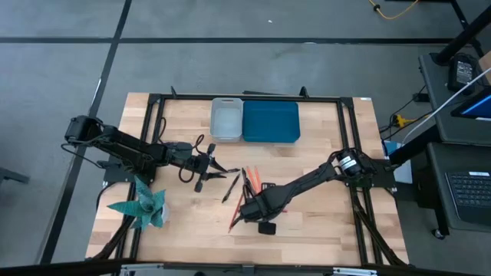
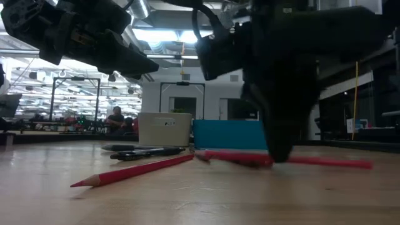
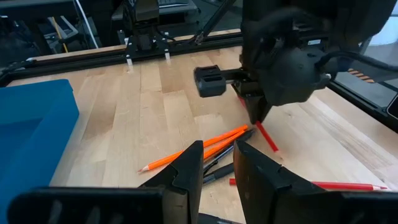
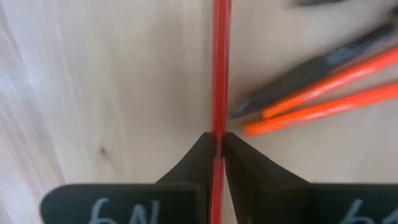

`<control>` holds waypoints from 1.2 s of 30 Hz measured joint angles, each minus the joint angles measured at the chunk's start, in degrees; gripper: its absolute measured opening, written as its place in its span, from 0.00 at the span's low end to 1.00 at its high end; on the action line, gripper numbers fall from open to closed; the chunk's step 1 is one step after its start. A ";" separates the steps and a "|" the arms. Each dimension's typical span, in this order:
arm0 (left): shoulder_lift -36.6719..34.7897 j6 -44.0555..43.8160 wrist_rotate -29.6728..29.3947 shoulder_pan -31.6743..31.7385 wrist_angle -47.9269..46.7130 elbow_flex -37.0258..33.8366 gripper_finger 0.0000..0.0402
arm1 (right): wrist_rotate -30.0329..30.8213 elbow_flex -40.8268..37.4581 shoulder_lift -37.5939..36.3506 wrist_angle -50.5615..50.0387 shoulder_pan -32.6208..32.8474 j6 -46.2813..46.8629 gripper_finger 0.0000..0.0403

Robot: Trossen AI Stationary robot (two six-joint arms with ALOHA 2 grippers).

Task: Sort pens & pencils
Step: Put the top red pencil into the blue bin

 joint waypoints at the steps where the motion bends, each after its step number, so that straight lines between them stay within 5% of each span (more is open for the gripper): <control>1: 0.00 0.00 0.00 0.01 0.00 0.00 0.21 | 0.09 0.44 0.00 -0.57 -0.08 -0.64 0.09; 16: 0.02 0.02 -0.02 0.02 -1.70 0.00 0.21 | 0.61 11.90 -0.28 -14.57 -1.89 -1.25 0.09; 36: 0.02 0.26 -0.02 0.08 -1.70 0.00 0.21 | 12.36 25.66 -0.44 -27.26 -3.95 -2.57 0.09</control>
